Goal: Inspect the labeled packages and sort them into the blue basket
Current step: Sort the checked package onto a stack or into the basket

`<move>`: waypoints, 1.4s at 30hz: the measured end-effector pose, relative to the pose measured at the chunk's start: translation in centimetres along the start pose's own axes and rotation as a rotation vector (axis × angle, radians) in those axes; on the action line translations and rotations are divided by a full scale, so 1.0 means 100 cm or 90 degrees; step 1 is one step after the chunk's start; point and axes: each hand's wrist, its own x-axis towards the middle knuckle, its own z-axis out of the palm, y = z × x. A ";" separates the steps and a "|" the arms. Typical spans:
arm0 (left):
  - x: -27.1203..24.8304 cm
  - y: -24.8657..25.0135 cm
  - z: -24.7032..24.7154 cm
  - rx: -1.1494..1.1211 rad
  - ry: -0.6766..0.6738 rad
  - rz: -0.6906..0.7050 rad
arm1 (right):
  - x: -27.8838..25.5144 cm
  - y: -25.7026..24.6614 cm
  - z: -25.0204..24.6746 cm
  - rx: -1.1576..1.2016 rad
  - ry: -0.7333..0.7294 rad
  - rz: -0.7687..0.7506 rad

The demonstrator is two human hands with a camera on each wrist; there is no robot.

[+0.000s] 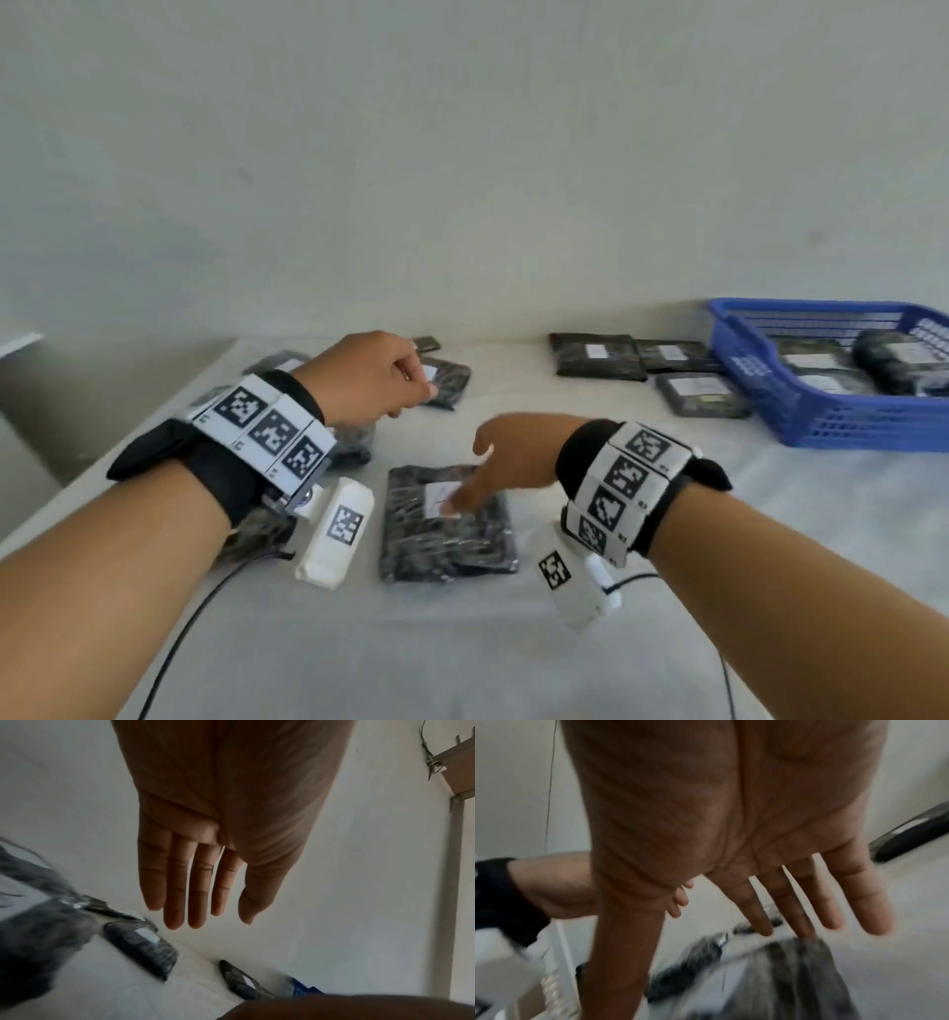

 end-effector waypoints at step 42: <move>-0.073 0.111 -0.022 -0.623 0.322 0.305 | -0.126 -0.020 -0.050 0.708 0.771 -0.255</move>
